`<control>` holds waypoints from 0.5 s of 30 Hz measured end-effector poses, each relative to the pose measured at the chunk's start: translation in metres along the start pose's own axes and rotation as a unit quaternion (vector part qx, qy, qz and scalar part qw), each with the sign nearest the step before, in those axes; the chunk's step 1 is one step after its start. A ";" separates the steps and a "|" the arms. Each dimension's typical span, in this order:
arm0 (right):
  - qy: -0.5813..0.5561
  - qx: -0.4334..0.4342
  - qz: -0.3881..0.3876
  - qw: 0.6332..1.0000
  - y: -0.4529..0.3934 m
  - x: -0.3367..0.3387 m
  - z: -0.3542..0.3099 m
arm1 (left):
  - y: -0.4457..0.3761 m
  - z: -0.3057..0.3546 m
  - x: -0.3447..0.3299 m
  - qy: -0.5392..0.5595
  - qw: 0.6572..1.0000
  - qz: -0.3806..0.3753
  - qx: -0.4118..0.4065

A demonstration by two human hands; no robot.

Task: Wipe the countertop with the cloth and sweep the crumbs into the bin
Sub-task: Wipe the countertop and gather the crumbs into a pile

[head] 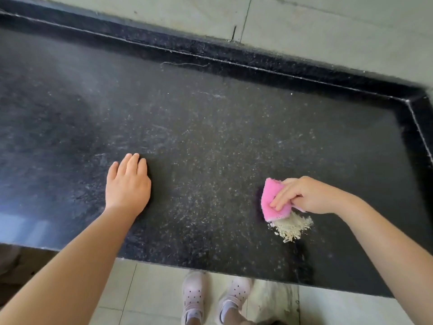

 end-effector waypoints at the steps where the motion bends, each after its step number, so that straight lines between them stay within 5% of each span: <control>1: -0.010 -0.007 0.046 0.999 0.006 0.009 0.002 | 0.002 0.013 0.001 -0.003 1.000 -0.009 -0.026; 5: 0.058 -0.026 0.182 0.981 0.038 0.023 0.014 | 0.018 0.092 0.006 0.029 0.991 -0.035 -0.128; 8: -0.017 -0.039 0.304 0.952 0.066 0.041 0.016 | 0.032 0.150 0.005 0.051 0.980 -0.053 -0.186; 11: -0.002 -0.022 0.271 0.962 0.082 0.025 0.015 | 0.044 0.186 0.005 0.063 0.970 -0.067 -0.224; 15: -0.092 -0.098 0.377 0.917 0.106 0.044 0.048 | 0.047 0.200 0.003 0.078 0.969 -0.078 -0.221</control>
Point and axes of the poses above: each hand's wrist, its own y-axis away from the middle knuckle, its own x-axis out of the back of the hand, z = x × y, the point moved 9 cm from there along -y, towards the middle knuckle, and after that the axes turned 11 degrees about z, right-handed, at the moved point
